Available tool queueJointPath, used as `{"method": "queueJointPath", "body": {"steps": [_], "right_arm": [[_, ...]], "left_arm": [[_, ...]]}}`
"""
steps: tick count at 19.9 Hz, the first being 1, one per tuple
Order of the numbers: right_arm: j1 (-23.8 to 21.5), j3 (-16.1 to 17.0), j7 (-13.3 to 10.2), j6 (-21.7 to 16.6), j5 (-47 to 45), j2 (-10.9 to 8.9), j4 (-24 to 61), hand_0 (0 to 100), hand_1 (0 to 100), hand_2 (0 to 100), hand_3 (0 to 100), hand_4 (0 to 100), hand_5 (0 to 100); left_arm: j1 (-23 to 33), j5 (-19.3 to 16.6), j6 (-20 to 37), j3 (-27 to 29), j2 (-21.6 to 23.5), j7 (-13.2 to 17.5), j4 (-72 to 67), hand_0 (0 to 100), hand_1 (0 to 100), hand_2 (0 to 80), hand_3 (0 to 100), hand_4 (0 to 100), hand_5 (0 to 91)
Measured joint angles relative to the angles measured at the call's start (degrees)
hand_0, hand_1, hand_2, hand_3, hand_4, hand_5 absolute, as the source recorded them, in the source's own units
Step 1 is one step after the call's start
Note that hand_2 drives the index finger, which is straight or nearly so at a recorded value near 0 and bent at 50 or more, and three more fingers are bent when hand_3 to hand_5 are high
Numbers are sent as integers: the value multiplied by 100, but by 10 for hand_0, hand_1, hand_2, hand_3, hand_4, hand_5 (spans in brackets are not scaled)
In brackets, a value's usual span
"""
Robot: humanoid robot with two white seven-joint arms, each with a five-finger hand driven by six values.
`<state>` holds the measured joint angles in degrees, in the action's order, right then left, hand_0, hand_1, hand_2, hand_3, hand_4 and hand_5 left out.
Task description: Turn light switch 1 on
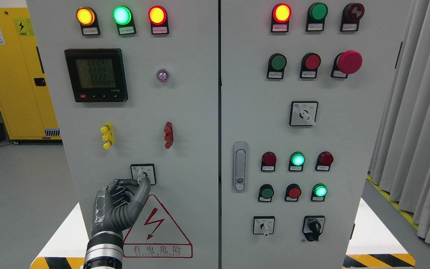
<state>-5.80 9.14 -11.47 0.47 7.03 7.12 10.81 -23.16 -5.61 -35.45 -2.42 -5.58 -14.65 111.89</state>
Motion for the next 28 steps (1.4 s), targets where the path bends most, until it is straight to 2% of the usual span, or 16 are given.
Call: {"method": "queueJointPath", "body": {"steps": [12, 28], "right_arm": [[0, 0, 0, 0, 0, 0, 0, 0, 500, 40, 0, 0, 0], [0, 0, 0, 0, 0, 0, 0, 0, 500, 40, 0, 0, 0]], "left_arm": [[-22, -25, -10, -27, -8, -72, -24, 289, 629, 573, 957, 915, 882], [-97, -103, -3, -41, -2, -99, -117, 294, 645, 574, 958, 915, 882]]}}
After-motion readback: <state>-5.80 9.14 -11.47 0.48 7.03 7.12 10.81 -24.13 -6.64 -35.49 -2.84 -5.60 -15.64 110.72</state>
